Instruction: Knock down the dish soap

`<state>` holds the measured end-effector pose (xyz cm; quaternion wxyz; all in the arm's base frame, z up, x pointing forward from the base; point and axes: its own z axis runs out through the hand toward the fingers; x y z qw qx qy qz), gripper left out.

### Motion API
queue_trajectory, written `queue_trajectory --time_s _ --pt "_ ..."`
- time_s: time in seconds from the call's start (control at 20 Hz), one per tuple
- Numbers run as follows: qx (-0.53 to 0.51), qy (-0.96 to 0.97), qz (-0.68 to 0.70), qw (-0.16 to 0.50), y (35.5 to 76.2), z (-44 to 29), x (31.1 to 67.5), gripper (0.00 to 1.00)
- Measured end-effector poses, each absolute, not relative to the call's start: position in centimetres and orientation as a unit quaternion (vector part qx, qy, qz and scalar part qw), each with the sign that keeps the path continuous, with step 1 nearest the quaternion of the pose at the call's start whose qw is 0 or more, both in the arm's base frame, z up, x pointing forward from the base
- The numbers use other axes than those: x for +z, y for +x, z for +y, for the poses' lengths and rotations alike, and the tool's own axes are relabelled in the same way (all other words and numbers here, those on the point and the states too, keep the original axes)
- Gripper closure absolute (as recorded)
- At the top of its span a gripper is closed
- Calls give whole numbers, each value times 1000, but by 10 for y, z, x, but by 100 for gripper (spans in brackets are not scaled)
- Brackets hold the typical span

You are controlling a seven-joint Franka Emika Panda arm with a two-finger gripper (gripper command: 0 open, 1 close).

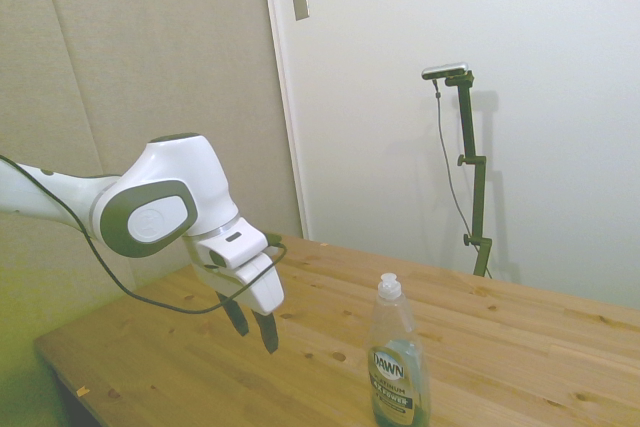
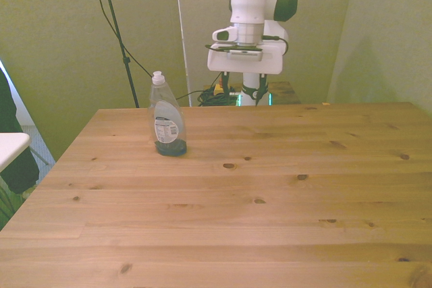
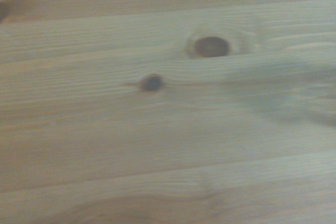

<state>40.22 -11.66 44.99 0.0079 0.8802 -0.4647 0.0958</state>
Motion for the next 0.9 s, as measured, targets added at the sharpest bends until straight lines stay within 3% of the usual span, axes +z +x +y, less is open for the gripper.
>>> queue_trajectory --time_s 0.55,0.9 --pt "101 861 -496 43 385 -242 459 100" --pt "116 853 -506 48 414 -281 473 100"
